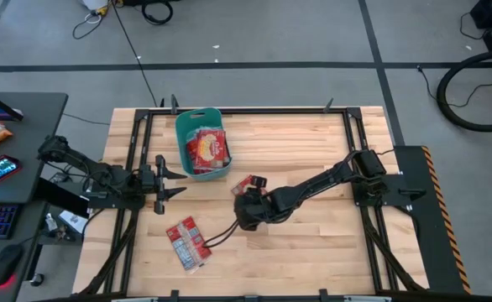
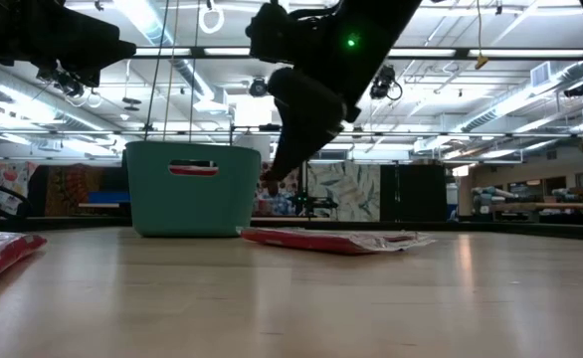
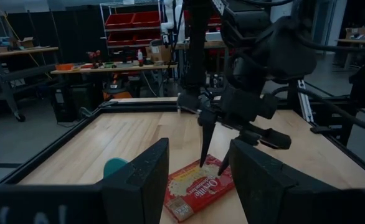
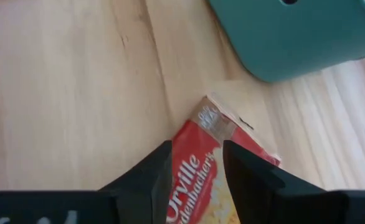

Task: Sort popcorn bags into baskets
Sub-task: Put the red popcorn bag into the green bin

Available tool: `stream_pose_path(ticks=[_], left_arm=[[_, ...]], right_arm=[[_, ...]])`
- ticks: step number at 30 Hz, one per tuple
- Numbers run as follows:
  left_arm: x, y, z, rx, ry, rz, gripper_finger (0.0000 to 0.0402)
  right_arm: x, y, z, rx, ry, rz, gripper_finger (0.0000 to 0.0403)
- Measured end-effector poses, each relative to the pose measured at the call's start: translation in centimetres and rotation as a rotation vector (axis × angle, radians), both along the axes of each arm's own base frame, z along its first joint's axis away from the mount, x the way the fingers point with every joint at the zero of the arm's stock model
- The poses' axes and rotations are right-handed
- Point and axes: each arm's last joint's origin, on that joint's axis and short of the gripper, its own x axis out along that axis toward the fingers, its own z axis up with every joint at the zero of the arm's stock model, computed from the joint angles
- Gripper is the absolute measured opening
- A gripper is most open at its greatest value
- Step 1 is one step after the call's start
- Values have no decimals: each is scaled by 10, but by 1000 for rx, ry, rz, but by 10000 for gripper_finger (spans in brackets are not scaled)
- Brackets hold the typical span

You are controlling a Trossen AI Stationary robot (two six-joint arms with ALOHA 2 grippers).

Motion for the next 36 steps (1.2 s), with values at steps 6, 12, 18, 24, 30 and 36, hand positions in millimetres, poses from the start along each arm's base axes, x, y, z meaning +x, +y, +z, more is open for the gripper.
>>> stream_pose_path(ticks=[6, 12, 18, 24, 30, 36], left_arm=[[0, 0, 0, 0, 0, 0, 172], [0, 0, 0, 0, 0, 6, 172], [0, 1, 0, 0, 0, 18, 172], [0, 1, 0, 0, -2, 18, 172], [0, 0, -1, 4, 5, 18, 172], [2, 0, -1, 12, 13, 28, 172]], right_arm=[[4, -1, 0, 43, -56, -17, 198], [2, -6, -16, 64, -101, -42, 250], [3, -4, -21, 40, -88, -17, 257], [3, -4, -41, 16, -13, -2, 255], [5, -3, -43, -5, -31, -13, 255], [4, -3, -43, -24, -34, -26, 255]])
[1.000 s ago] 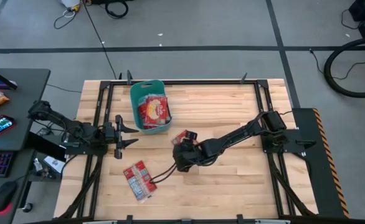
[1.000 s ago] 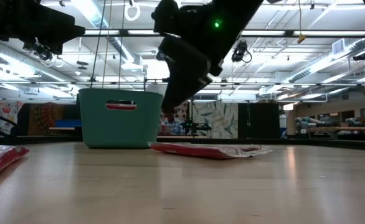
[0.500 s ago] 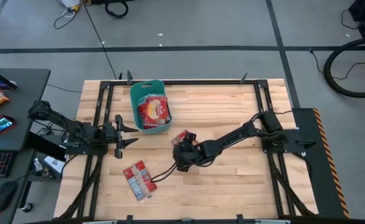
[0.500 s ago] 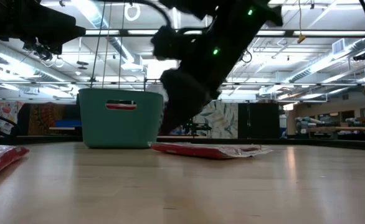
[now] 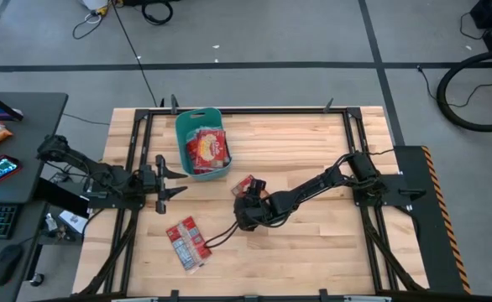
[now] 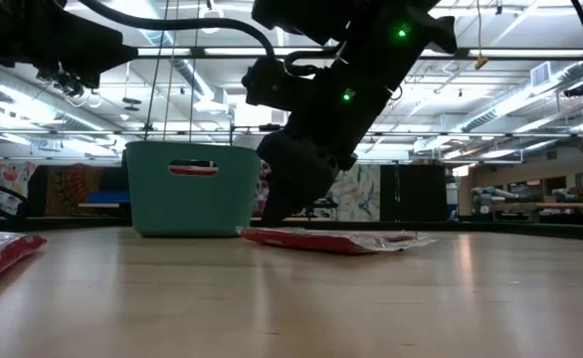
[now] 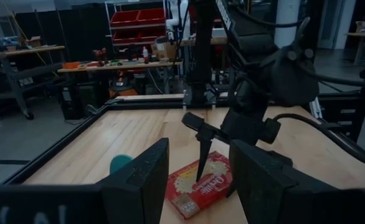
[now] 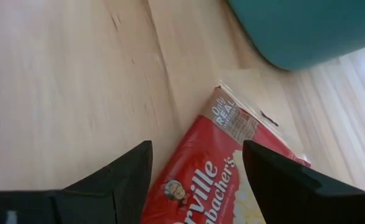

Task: Sort popcorn bags into baskets
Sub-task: Put the red popcorn bag into the green bin

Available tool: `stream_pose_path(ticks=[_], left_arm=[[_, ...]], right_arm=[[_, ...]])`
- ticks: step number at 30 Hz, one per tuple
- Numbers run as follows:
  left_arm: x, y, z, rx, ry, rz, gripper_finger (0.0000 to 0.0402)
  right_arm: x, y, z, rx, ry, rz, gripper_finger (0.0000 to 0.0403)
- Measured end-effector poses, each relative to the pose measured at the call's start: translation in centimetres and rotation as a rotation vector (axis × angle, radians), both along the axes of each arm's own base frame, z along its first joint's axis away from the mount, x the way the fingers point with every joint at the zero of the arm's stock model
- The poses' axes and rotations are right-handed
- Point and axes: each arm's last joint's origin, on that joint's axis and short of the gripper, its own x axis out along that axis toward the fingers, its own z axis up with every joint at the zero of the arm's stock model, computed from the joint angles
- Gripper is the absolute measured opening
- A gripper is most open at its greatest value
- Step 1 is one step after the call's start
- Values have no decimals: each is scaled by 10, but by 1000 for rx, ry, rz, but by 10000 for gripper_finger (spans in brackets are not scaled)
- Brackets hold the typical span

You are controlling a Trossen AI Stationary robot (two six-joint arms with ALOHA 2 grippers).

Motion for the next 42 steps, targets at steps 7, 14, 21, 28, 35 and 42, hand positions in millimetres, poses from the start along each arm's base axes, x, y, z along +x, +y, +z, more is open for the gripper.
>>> stream_pose_path(ticks=[7, 14, 21, 28, 35, 42], left_arm=[[0, 0, 0, 2, 4, 2, 172], [0, 0, 0, 2, 4, 2, 172], [0, 0, 0, 2, 4, 2, 172], [0, 0, 0, 2, 4, 2, 172], [0, 0, 0, 2, 4, 2, 172], [0, 0, 0, 3, 4, 2, 172]], right_arm=[[-1, 0, 0, 6, 7, -2, 255], [-2, 0, -1, 17, 12, -9, 255], [-2, 0, -1, 29, 24, -3, 255], [-9, -1, -4, 39, 79, -43, 255], [-11, -1, -5, 50, 81, -67, 255], [-7, 1, -3, 63, 38, -60, 255]])
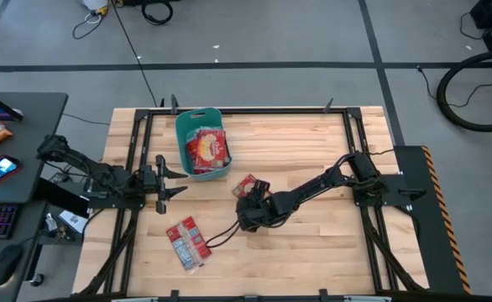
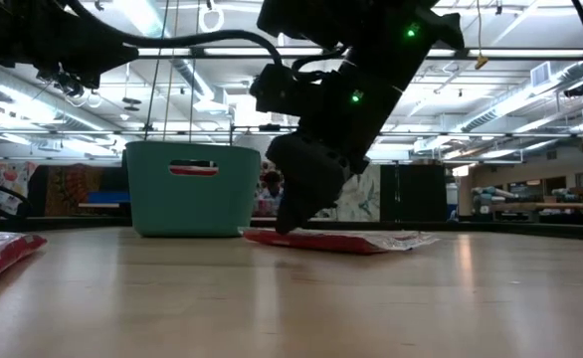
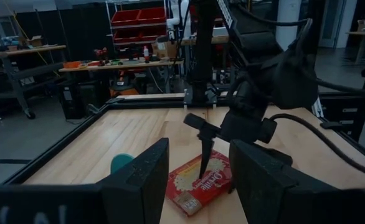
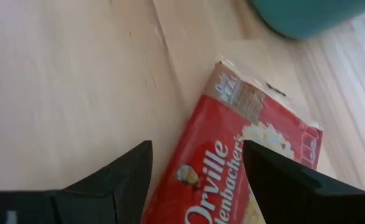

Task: Sort popcorn bags into baskets
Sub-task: Put the red popcorn bag into the green bin

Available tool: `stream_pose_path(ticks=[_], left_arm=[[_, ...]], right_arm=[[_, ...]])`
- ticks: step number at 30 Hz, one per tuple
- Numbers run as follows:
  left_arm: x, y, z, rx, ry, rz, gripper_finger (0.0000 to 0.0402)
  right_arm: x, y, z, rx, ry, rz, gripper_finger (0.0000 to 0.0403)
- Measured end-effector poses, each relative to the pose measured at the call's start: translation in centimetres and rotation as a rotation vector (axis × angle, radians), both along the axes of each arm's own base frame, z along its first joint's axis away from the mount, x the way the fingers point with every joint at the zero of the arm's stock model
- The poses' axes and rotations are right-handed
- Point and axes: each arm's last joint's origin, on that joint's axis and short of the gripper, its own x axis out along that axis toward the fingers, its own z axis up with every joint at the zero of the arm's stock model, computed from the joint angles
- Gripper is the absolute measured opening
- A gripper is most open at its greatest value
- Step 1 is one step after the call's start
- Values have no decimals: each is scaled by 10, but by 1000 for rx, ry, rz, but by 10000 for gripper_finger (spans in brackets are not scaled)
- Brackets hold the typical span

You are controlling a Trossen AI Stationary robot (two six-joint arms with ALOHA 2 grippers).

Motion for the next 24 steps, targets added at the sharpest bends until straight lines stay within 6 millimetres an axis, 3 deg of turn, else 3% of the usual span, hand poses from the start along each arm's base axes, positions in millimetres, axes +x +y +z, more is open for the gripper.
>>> stream_pose_path(ticks=[15, 19, 24], left_arm=[[0, 0, 1, -4, -5, -1, 172], [0, 0, 1, -4, -5, -2, 172], [0, 0, 1, -4, -5, -1, 172]], right_arm=[[1, 3, -23, 27, 56, -4, 243], [0, 3, -24, 57, 76, 7, 199], [-2, 2, -25, 77, 111, 26, 109]])
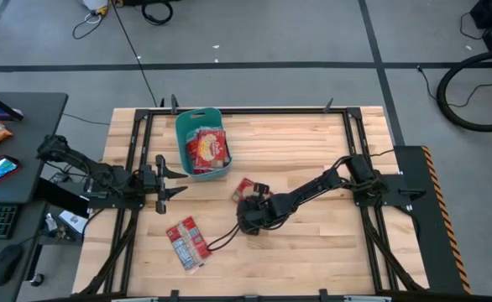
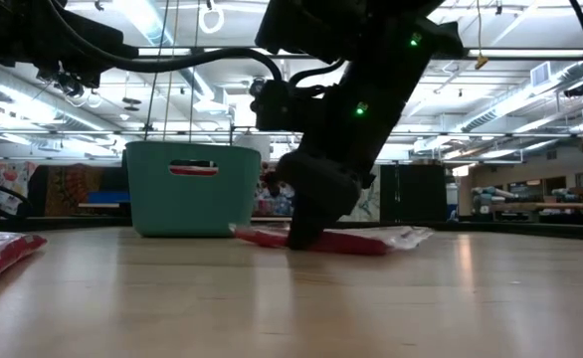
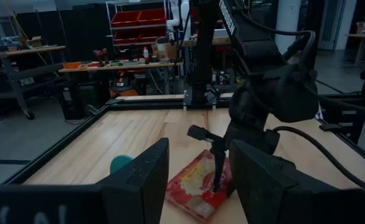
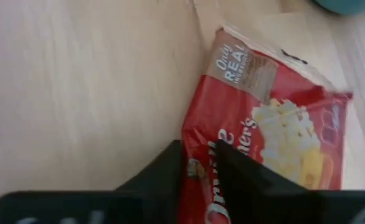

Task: Sort popcorn bags into baskets
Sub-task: Put the red popcorn bag into the green bin

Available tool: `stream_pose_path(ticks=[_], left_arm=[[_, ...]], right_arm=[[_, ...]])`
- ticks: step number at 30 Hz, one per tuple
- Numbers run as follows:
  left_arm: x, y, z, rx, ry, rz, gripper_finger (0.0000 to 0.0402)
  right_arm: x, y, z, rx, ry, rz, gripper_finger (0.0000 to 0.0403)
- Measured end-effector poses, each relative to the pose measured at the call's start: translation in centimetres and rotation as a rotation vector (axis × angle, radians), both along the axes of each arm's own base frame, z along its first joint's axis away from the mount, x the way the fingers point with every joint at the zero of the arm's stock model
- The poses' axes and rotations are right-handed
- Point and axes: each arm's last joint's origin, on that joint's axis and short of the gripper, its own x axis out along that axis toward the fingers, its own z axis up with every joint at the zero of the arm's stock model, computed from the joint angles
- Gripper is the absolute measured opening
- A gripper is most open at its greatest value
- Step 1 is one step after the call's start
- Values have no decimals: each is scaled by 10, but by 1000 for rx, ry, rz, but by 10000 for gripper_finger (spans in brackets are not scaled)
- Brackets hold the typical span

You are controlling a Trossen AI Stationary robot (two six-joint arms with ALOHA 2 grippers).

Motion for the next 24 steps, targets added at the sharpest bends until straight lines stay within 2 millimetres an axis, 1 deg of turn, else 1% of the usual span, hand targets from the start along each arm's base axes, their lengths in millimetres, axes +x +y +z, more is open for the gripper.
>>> stream_pose_path(ticks=[4, 6, 11, 16, 24], left_arm=[[0, 0, 0, 0, 0, 0, 172], [0, 0, 0, -1, 0, 0, 172], [0, 0, 0, 0, 0, 1, 172], [0, 0, 0, 0, 0, 0, 172], [0, 0, 0, 1, 0, 1, 172]], right_arm=[[-3, 0, -1, -17, 43, 40, 34], [-4, 1, 2, -27, 52, 66, 15], [-13, 2, 18, -89, 69, 89, 21], [-21, -1, 50, -123, 34, 74, 12], [-30, -7, 82, -224, -31, 33, 12]])
